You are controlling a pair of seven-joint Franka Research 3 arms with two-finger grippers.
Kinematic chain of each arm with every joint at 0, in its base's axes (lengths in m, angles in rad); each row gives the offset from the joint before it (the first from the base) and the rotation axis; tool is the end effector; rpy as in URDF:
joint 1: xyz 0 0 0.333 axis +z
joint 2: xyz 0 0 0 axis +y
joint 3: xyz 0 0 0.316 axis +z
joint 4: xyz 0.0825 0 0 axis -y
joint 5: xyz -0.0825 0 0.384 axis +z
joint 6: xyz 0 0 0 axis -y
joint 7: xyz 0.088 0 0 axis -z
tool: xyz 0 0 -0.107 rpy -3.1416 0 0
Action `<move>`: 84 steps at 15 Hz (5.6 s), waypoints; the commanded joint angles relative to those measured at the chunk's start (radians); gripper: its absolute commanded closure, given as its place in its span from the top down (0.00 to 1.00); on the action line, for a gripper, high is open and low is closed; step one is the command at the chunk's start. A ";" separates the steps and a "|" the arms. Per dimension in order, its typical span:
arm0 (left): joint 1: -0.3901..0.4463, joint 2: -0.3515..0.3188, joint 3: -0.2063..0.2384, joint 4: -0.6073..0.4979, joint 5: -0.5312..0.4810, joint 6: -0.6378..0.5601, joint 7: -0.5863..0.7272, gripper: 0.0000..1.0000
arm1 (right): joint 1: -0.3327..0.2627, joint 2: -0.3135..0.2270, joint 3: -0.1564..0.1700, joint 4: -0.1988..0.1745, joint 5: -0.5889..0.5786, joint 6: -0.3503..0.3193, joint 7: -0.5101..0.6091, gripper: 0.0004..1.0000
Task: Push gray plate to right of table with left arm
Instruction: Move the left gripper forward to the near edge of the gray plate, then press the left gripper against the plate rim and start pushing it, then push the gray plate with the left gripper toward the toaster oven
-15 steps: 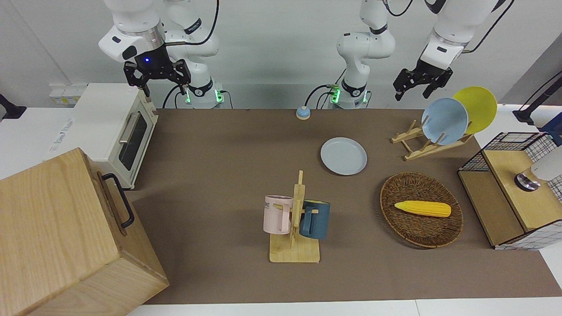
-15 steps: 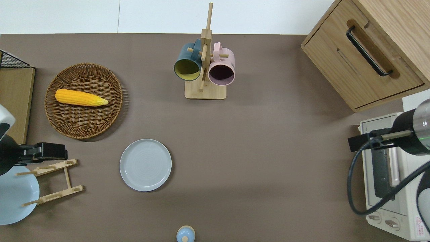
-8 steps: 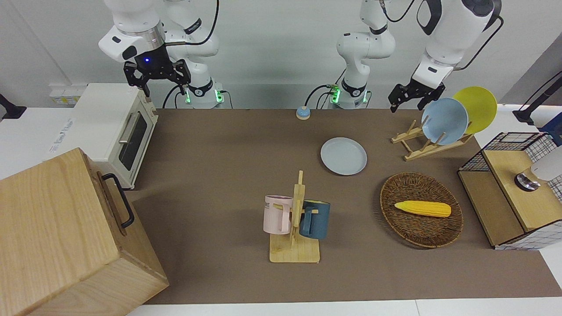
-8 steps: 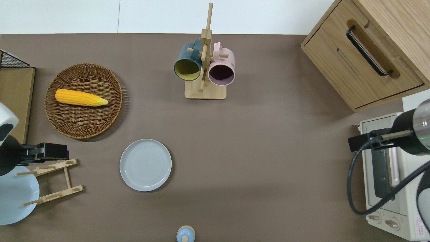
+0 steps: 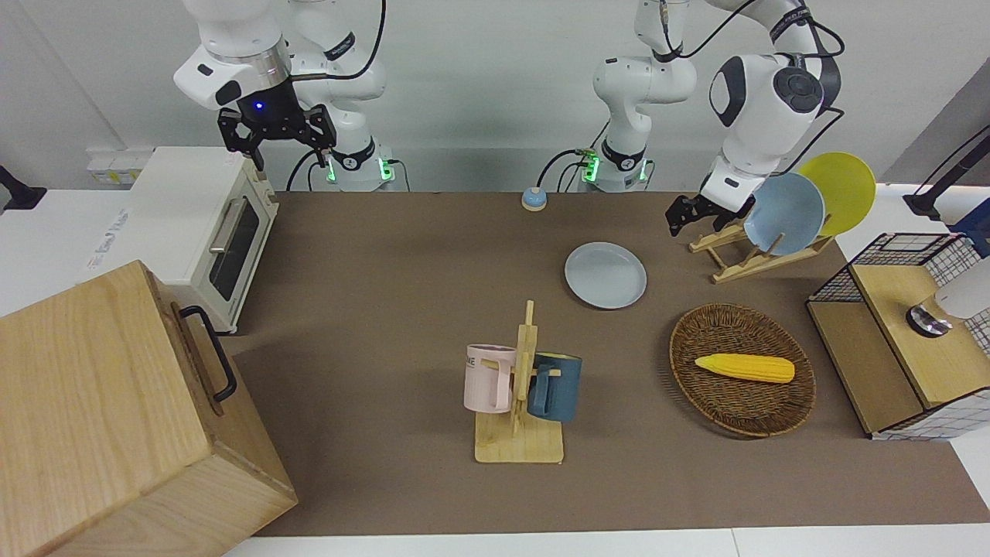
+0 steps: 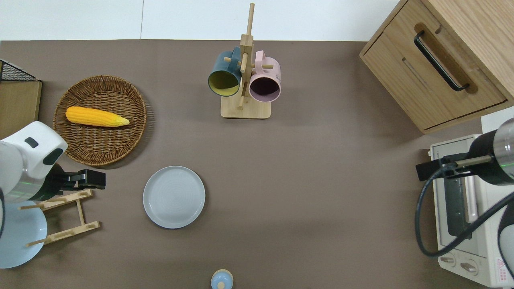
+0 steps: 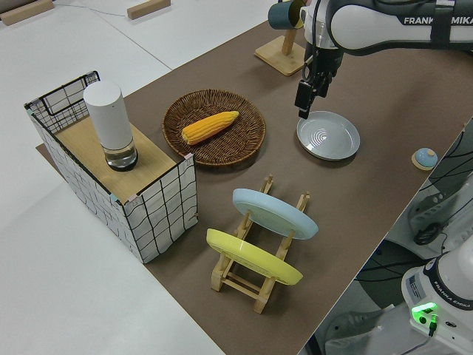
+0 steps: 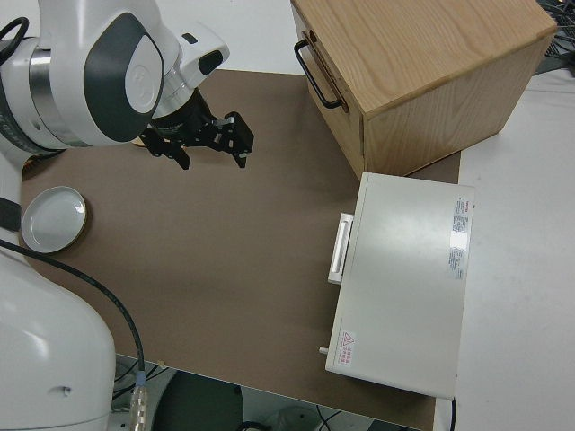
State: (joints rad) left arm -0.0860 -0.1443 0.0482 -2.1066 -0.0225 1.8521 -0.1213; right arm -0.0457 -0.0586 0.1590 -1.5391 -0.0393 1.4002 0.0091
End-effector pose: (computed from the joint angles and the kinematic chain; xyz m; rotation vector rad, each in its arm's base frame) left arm 0.4980 -0.0199 0.4712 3.1142 0.1403 -0.1752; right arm 0.5151 0.0567 0.6561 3.0824 0.1519 -0.1203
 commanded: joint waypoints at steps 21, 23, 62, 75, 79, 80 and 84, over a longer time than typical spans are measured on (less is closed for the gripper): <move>-0.017 0.098 -0.015 -0.273 -0.100 0.318 0.014 0.86 | -0.008 -0.010 0.005 -0.004 0.001 -0.012 -0.008 1.00; -0.020 0.098 -0.018 -0.273 -0.108 0.318 0.015 0.83 | -0.008 -0.010 0.005 -0.004 -0.001 -0.012 -0.008 1.00; -0.379 0.219 -0.154 -0.233 -0.422 0.529 -0.331 0.00 | -0.008 -0.010 0.005 -0.004 -0.001 -0.012 -0.008 1.00; -0.386 0.368 -0.334 -0.109 -0.429 0.694 -0.553 0.00 | -0.008 -0.010 0.005 -0.004 0.001 -0.012 -0.008 1.00; -0.397 0.382 -0.334 -0.079 -0.429 0.696 -0.573 0.23 | -0.008 -0.010 0.005 -0.004 0.001 -0.012 -0.008 1.00; -0.397 0.387 -0.334 -0.075 -0.427 0.694 -0.574 0.59 | -0.008 -0.010 0.005 -0.004 -0.001 -0.012 -0.008 1.00; -0.394 0.379 -0.331 -0.078 -0.371 0.664 -0.561 1.00 | -0.008 -0.010 0.005 -0.004 0.001 -0.012 -0.008 1.00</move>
State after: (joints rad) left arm -0.4668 0.2237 -0.2928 -2.1977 -0.4325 2.5278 -0.6777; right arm -0.0457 -0.0586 0.1590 -1.5391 -0.0393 1.4002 0.0091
